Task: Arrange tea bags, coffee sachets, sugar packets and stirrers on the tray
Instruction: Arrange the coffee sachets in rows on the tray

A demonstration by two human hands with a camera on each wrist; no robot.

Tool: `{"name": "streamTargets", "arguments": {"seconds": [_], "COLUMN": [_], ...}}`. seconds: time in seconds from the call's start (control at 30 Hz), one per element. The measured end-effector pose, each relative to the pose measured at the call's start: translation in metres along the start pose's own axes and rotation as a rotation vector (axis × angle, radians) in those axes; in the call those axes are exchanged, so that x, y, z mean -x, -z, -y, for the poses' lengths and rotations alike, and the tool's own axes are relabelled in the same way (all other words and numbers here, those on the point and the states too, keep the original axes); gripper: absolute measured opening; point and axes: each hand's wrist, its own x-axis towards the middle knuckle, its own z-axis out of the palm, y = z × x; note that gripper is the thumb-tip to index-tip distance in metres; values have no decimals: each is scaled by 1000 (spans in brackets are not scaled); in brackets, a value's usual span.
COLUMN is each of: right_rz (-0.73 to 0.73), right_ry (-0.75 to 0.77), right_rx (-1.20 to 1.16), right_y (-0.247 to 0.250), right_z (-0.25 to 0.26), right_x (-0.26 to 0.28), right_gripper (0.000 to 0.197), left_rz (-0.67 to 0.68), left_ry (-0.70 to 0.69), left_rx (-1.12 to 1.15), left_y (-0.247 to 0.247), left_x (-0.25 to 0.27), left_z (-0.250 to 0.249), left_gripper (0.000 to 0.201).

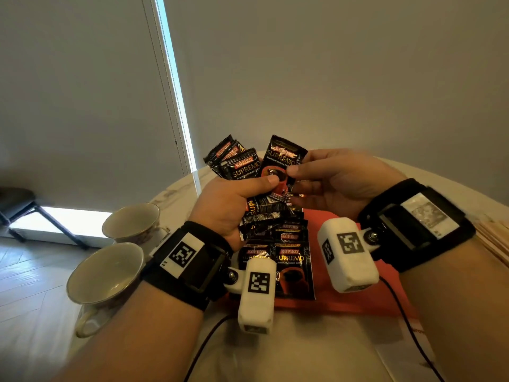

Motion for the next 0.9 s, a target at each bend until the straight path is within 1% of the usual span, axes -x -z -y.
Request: {"name": "streamTargets", "arguments": {"seconds": [0.07,0.1,0.13,0.17,0.2,0.23,0.27,0.3,0.37,0.4,0.5,0.53,0.6,0.67,0.7,0.8,0.9], "right_rz": [-53,-93,-148,-216,-295,-367,-428,-478,-539,-560,-600,-602,-598,-597,-597,-585,-581], "right_ry": [47,73,98,121,133,133,118,85,-4,-45,-153,-182,-223,-245,-250,-263,-269], "right_rx": [5,-23,-76,-137,-199,-249,-283,-298,-262,-215,-46,10,123,204,239,320,379], "right_y": [-2,-1,2,8,17,27,38,48,64,70,80,82,83,83,84,85,83], "right_z": [0,-1,-1,-2,-3,-4,-7,-11,-22,-27,-41,-43,-46,-47,-47,-47,-45], "right_x": [-2,-3,-6,-10,-15,-18,-22,-26,-33,-37,-49,-53,-60,-66,-69,-76,-79], "right_gripper": [21,18,16,17,21,25,28,28,23,19,15,14,11,11,10,12,6], "left_rz": [-10,-4,-28,-64,-80,-104,-98,-108,-118,-127,-156,-158,-157,-147,-147,-155,-159], "left_ry": [10,8,-1,-3,-13,-27,-27,-24,-13,2,13,15,13,-1,-5,-1,20], "left_rx": [15,44,70,76,81,79,89,91,100,94,56,39,17,15,11,2,4], "left_y": [2,2,2,3,5,7,8,9,10,11,7,6,8,10,9,9,9], "left_x": [-3,-4,-5,-7,-10,-12,-12,-14,-15,-16,-13,-12,-13,-13,-12,-11,-10], "left_z": [2,1,1,0,0,0,-1,-1,-1,0,0,0,0,-1,-2,-4,-5], "left_gripper": [58,56,44,20,14,31,41,44,43,39,13,10,15,26,26,14,13]}}
